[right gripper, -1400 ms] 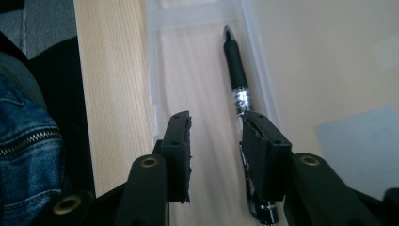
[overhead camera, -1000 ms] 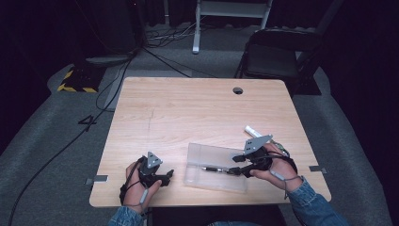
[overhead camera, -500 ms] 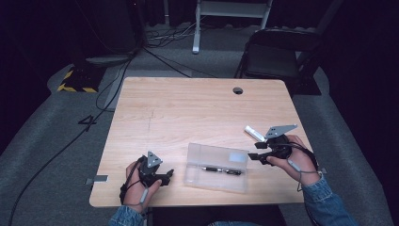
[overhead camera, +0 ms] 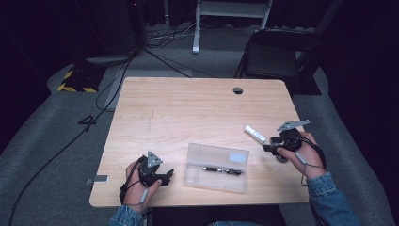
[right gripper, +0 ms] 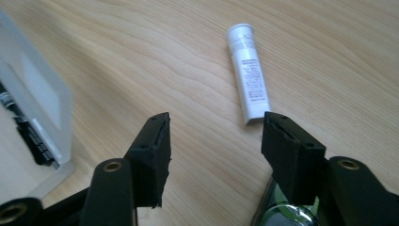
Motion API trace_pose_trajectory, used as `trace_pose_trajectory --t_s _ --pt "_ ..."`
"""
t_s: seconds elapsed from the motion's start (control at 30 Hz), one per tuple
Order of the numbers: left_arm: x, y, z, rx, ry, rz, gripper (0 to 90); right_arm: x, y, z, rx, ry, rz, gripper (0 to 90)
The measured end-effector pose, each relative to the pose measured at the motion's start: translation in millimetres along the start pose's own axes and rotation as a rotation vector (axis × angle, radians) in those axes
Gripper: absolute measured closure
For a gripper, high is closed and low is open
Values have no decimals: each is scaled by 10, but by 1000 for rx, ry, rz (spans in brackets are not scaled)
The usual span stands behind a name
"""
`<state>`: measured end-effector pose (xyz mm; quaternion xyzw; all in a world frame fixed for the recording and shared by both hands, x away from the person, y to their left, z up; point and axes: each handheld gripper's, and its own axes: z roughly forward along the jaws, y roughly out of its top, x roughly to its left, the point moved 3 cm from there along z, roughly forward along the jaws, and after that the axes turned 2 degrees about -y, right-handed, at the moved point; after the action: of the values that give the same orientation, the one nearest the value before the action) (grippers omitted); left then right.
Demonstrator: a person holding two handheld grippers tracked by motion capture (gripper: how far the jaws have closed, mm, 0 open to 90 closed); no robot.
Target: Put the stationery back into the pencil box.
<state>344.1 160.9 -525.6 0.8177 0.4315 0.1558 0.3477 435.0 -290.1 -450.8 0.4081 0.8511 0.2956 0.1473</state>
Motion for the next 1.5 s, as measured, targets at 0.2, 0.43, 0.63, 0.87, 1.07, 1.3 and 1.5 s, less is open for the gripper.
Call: trace_pose_trajectory --t_s 0.2,0.43,0.63,0.87,1.07,1.3,1.5 --pt "0 0 0 0 0 0 220 -168 -97 114 21 -64 64 389" --pt "-1 0 1 -1 -1 0 220 -304 -194 225 52 -129 108 356" --pt "-1 0 1 -1 -1 0 219 -387 -266 303 76 -146 153 355" --pt "-1 -1 1 0 -1 0 220 -435 -314 351 99 -152 172 372" --pt "-2 -1 1 0 -1 -1 220 -430 -345 381 134 -137 175 430" --pt "-2 -1 1 0 -1 -1 220 -430 -341 374 142 -141 160 521" --pt "-2 -1 1 0 -1 -1 220 -429 -336 374 137 -144 139 528"
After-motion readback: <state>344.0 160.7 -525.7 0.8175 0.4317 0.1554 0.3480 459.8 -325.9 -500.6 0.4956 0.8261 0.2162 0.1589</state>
